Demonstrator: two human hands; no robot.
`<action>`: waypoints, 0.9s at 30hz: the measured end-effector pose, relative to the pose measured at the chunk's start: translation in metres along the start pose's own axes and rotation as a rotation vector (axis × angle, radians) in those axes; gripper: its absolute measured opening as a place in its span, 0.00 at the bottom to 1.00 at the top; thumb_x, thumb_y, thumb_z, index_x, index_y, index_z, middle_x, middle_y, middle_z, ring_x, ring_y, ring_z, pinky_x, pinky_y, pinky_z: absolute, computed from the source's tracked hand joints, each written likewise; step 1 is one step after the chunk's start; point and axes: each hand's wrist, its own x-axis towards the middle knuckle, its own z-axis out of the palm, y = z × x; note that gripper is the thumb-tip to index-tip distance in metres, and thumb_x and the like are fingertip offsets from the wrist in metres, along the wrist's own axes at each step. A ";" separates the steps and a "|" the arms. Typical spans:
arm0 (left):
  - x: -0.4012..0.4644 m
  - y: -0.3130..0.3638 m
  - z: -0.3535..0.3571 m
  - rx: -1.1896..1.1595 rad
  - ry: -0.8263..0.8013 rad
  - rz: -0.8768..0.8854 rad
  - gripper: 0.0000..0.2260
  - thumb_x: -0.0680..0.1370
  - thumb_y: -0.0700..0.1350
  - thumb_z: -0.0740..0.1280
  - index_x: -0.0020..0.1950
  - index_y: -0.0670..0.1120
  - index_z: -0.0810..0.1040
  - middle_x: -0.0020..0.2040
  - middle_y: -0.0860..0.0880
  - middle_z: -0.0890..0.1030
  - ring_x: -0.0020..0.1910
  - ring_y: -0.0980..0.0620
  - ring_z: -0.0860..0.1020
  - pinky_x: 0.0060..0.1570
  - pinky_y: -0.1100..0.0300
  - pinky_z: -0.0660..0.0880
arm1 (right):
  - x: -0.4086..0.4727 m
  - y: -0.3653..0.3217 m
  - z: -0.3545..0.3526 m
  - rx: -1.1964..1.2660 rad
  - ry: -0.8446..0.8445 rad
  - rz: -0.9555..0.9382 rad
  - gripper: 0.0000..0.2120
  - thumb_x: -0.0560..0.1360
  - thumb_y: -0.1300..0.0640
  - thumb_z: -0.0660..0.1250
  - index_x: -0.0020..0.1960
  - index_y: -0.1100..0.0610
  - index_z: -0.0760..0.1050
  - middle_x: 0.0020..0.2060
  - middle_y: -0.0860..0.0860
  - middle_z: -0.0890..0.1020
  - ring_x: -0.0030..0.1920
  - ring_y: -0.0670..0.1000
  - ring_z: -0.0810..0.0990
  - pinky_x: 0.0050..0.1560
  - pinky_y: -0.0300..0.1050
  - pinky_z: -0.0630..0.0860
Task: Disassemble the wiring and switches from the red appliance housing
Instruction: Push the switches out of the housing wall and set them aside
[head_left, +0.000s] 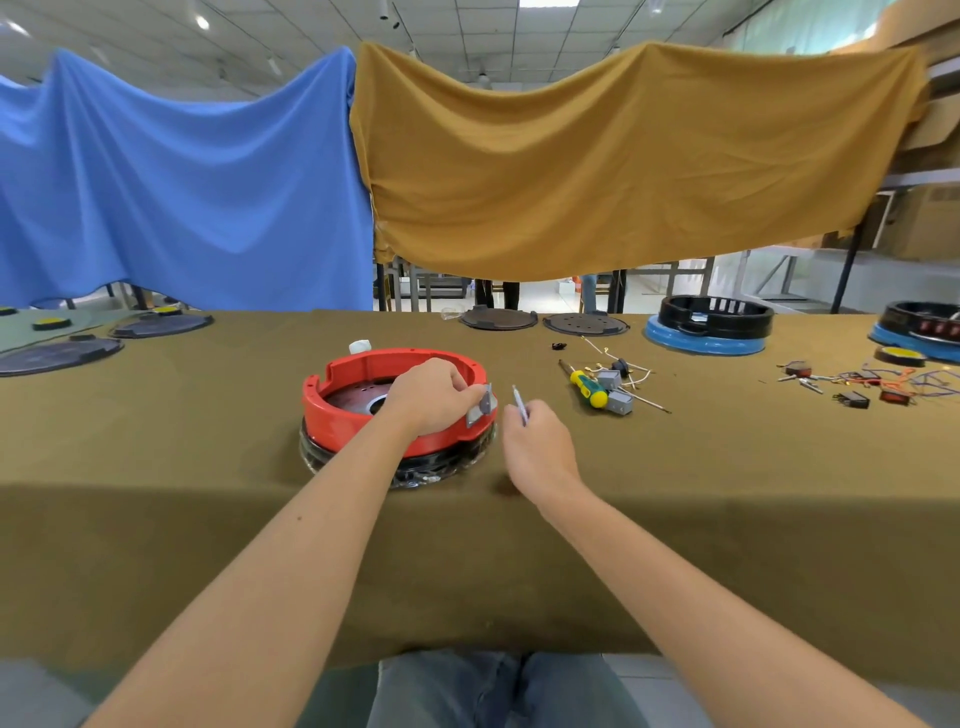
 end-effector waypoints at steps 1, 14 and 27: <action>0.000 0.000 0.000 0.001 0.007 0.001 0.19 0.80 0.56 0.65 0.40 0.43 0.84 0.32 0.48 0.75 0.28 0.53 0.69 0.29 0.60 0.64 | 0.004 0.000 -0.002 0.039 0.022 -0.031 0.11 0.81 0.51 0.59 0.42 0.54 0.65 0.36 0.49 0.71 0.34 0.49 0.69 0.33 0.44 0.63; -0.003 -0.004 0.003 -0.020 0.066 0.031 0.14 0.77 0.54 0.68 0.38 0.46 0.84 0.41 0.44 0.85 0.34 0.49 0.78 0.35 0.54 0.74 | 0.031 0.007 0.012 0.146 0.032 -0.317 0.15 0.79 0.60 0.68 0.44 0.48 0.64 0.44 0.42 0.78 0.44 0.39 0.78 0.36 0.30 0.74; -0.009 -0.005 -0.002 -0.025 0.027 0.094 0.04 0.74 0.49 0.71 0.46 0.51 0.79 0.43 0.58 0.80 0.45 0.56 0.79 0.43 0.61 0.73 | 0.048 0.021 -0.004 0.783 0.033 0.177 0.15 0.77 0.68 0.66 0.45 0.54 0.62 0.48 0.56 0.77 0.49 0.51 0.85 0.50 0.44 0.83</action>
